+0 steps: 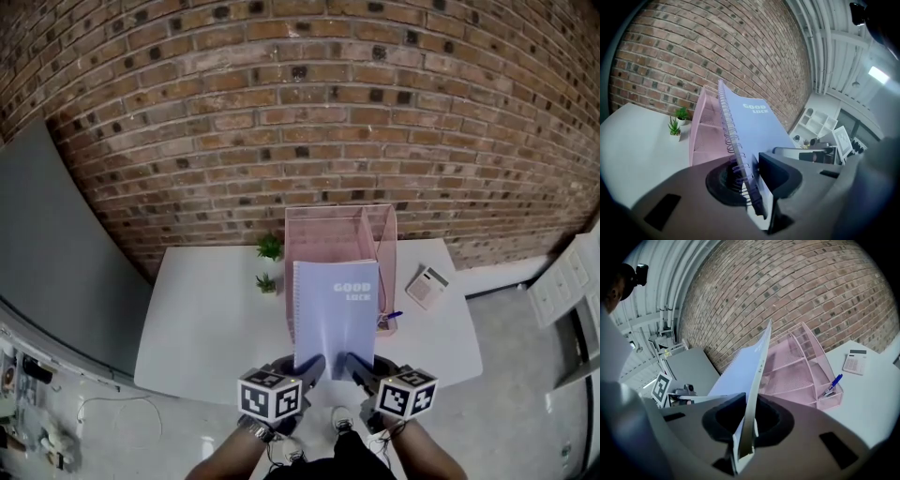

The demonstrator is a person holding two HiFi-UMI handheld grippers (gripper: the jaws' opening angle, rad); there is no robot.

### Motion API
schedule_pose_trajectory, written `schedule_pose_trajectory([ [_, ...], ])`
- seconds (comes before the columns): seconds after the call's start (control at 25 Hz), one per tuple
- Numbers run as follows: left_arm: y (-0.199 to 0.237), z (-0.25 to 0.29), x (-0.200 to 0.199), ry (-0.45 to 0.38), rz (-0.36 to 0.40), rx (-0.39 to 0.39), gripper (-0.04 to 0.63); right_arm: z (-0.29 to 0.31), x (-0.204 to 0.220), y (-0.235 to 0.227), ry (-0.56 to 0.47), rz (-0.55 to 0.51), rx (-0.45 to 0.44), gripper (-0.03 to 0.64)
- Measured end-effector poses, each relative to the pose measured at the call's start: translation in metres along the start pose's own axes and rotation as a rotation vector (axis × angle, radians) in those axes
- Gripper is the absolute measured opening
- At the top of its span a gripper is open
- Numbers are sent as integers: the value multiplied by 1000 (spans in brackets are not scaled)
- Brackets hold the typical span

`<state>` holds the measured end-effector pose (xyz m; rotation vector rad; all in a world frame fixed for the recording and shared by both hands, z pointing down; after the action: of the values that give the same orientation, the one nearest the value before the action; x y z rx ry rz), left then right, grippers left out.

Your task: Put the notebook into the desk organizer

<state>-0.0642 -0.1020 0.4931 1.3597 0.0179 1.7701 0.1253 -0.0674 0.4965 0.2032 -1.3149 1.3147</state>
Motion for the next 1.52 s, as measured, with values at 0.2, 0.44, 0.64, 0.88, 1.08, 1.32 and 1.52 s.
schedule_pose_trajectory([
  [0.2, 5, 13, -6, 3, -12, -27, 85, 10, -9, -14, 22, 9, -16, 54],
  [0.44, 9, 23, -11, 13, -8, -45, 92, 18, -17, -25, 35, 42, -35, 54],
  [0.64, 12, 30, -14, 22, -2, -57, 104, 21, -20, -33, 43, 69, -44, 54],
  [0.88, 14, 30, -18, 3, -28, -42, 115, 23, -28, -36, 47, 99, -62, 54],
  [1.08, 15, 29, -21, -6, -34, -31, 131, 26, -34, -39, 45, 122, -77, 57],
  [1.32, 12, 31, -19, 7, 3, -14, 256, 28, -40, -40, 33, 145, -96, 61],
  [1.52, 14, 27, -19, -14, 19, -11, 265, 30, -41, -41, 26, 176, -101, 61],
])
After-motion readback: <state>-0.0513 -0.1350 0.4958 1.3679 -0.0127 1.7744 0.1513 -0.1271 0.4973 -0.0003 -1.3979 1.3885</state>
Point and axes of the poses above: the fingertips, and each gripper's own axes: z forward along the fingers, y to its left, x out of its underside, the point moved 9 cm from there along -z, backward along the fingers
